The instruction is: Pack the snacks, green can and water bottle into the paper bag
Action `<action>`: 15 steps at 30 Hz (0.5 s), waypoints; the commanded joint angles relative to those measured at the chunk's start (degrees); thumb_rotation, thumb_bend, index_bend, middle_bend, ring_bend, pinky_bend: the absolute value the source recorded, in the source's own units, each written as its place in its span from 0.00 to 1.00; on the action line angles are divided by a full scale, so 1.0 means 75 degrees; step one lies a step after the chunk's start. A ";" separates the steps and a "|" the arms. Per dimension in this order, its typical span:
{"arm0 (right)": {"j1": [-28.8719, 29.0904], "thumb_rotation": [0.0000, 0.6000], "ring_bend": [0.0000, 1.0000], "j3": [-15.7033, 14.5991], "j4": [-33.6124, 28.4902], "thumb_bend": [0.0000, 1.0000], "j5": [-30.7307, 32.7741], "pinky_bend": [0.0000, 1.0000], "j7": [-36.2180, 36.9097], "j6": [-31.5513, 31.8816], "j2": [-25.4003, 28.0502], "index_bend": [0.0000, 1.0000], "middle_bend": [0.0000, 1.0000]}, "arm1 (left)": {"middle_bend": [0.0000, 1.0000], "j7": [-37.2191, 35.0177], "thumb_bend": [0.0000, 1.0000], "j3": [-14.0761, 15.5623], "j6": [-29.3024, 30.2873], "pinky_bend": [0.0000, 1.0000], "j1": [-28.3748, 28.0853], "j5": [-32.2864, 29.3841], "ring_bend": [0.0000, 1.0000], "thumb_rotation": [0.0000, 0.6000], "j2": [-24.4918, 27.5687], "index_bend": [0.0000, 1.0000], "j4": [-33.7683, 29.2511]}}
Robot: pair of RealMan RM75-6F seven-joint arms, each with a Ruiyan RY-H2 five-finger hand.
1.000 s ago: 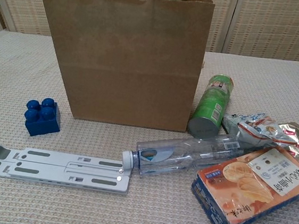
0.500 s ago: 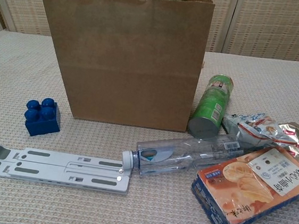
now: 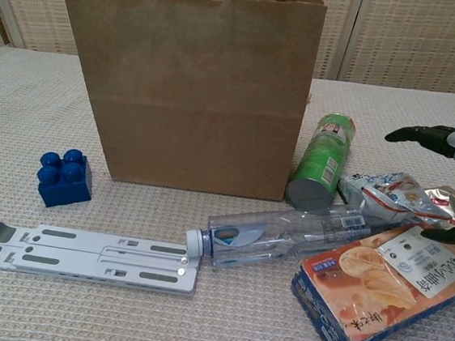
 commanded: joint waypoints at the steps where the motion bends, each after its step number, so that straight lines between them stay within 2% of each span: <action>1: 0.0286 1.00 0.04 0.0099 0.0200 0.08 0.0574 0.11 -0.0470 -0.0174 -0.0350 0.14 0.08 | 0.00 -0.0011 0.36 0.0002 0.0000 0.00 -0.0001 0.0004 0.00 1.00 0.0002 0.00 0.0003; 8: 0.0610 1.00 0.13 0.0159 0.0703 0.10 0.1298 0.20 -0.0873 -0.0262 -0.0853 0.25 0.17 | 0.00 -0.0001 0.36 0.0000 -0.0012 0.00 -0.0010 -0.0003 0.00 1.00 0.0004 0.00 -0.0002; 12: 0.0775 1.00 0.27 0.0170 0.1062 0.25 0.1545 0.34 -0.1006 -0.0242 -0.1154 0.39 0.29 | 0.00 -0.0003 0.36 -0.0003 -0.0019 0.00 -0.0015 -0.0011 0.00 1.00 0.0005 0.00 -0.0006; 15: 0.0815 1.00 0.43 0.0153 0.1259 0.37 0.1507 0.51 -0.0996 -0.0112 -0.1302 0.56 0.42 | 0.00 -0.0015 0.36 -0.0002 -0.0019 0.00 -0.0015 -0.0009 0.00 1.00 0.0006 0.00 -0.0002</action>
